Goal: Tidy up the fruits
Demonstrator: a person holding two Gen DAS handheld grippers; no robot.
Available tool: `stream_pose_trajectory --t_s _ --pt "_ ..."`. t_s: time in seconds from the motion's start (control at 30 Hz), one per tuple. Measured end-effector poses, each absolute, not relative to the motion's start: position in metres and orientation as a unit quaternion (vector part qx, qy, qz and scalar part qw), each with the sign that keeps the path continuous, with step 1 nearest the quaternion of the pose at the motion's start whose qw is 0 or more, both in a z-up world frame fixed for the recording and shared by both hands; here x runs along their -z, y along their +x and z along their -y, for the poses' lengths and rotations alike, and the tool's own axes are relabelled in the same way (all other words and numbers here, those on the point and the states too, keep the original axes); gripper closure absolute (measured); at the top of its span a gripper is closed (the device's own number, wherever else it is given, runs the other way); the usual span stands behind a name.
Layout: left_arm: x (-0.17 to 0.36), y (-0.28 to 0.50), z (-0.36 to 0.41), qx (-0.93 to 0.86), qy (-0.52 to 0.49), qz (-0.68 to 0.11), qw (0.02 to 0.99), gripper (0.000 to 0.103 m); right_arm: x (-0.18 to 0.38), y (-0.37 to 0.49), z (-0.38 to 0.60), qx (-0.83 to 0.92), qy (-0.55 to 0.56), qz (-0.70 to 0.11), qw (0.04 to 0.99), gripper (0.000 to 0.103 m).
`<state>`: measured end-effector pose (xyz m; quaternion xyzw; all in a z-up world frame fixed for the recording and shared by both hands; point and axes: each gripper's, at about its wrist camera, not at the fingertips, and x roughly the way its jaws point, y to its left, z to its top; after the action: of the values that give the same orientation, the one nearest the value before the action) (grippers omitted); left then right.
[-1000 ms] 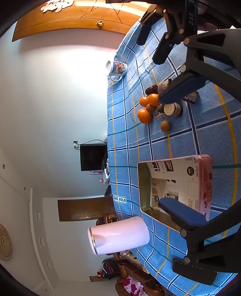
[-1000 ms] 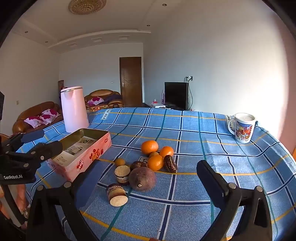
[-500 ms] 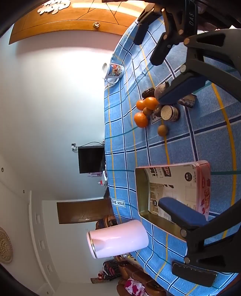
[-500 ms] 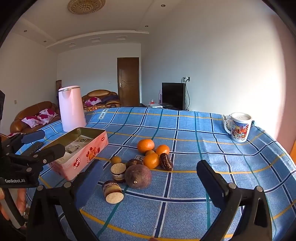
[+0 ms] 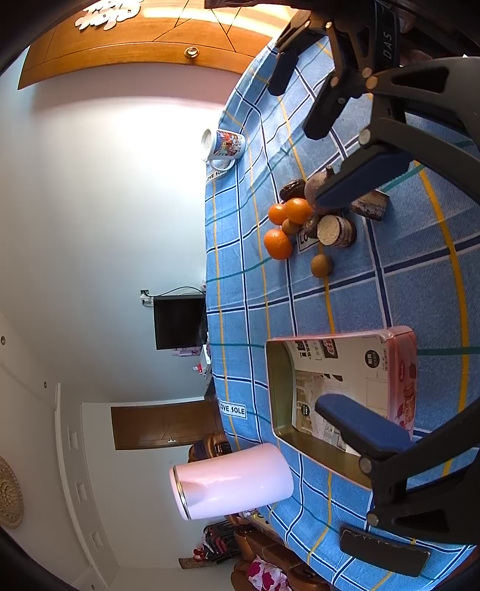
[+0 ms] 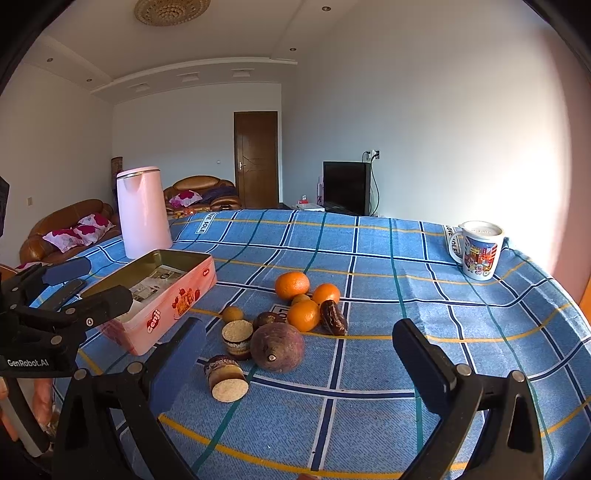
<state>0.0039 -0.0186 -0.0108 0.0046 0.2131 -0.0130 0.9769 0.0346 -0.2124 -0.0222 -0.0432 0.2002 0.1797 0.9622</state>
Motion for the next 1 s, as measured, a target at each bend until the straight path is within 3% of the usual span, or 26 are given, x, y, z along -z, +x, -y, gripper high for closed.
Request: stream_pose_trajectory --t_s 1.0 --pt "0.0135 0.0053 0.0253 0.013 0.006 -0.218 0.976 0.000 0.0326 0.0379 0.2145 -0.183 -0.038 -0.218 0.958 0.001"
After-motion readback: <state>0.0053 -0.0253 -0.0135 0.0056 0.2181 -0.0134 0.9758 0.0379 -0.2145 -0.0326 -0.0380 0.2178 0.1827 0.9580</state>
